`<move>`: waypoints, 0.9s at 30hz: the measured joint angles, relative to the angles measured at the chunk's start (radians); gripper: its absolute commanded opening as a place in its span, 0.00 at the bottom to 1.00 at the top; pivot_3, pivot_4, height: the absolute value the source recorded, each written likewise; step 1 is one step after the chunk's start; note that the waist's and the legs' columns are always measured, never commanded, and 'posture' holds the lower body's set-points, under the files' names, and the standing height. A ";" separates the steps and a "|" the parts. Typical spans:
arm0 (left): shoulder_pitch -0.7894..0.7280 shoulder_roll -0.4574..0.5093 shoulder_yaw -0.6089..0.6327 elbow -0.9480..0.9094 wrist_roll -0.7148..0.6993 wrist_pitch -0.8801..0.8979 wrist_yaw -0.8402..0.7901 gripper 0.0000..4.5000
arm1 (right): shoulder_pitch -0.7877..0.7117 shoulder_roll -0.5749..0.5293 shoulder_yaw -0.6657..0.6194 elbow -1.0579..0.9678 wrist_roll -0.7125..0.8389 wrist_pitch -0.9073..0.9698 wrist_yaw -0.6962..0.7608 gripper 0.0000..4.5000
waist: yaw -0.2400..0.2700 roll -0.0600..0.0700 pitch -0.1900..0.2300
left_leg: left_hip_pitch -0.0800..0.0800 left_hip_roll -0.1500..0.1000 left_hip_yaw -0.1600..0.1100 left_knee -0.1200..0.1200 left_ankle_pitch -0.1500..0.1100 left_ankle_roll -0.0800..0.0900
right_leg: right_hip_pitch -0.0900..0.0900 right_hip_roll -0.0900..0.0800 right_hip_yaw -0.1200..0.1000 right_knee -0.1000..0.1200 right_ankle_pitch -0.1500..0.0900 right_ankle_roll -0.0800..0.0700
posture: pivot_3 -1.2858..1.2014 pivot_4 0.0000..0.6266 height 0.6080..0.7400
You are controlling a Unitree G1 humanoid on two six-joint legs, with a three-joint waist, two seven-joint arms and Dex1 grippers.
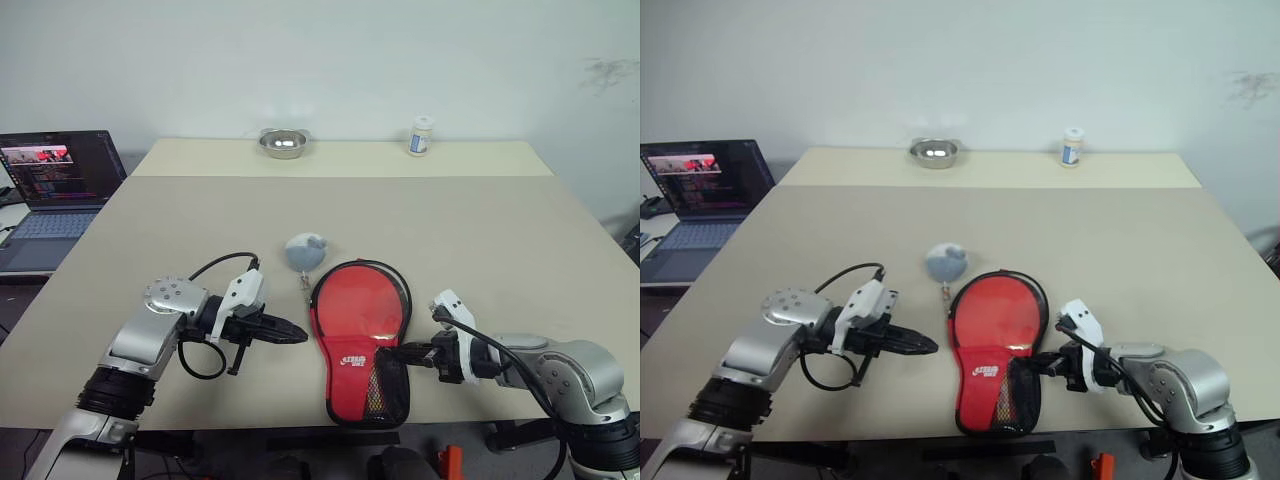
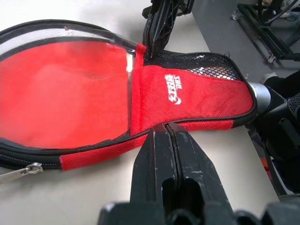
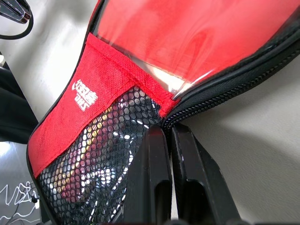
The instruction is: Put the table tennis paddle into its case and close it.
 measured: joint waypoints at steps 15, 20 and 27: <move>-0.017 -0.027 -0.004 0.000 0.002 0.005 0.015 0.00 | 0.009 -0.023 -0.086 -0.031 0.031 0.040 -0.082 0.50 | 0.000 0.000 0.000 | 0.000 0.000 0.000 0.000 0.000 0.000 | 0.000 0.000 0.000 0.000 0.000 0.000 | 0.52 0.24 1.00; -0.017 -0.039 -0.008 0.000 0.002 0.019 0.028 0.00 | 0.029 -0.144 -0.117 -0.125 0.072 0.053 -0.040 0.89 | 0.000 0.000 0.001 | 0.000 0.000 0.000 0.000 0.000 0.000 | 0.000 0.000 0.000 -0.001 0.000 0.000 | 0.52 0.24 1.00; -0.016 -0.046 -0.009 0.000 0.001 0.020 0.046 0.00 | 0.015 -0.263 -0.076 -0.225 0.106 -0.045 0.062 0.98 | -0.002 -0.001 0.001 | 0.000 0.000 -0.001 0.000 0.000 0.000 | 0.000 0.001 0.000 -0.001 0.000 0.000 | 0.52 0.24 1.00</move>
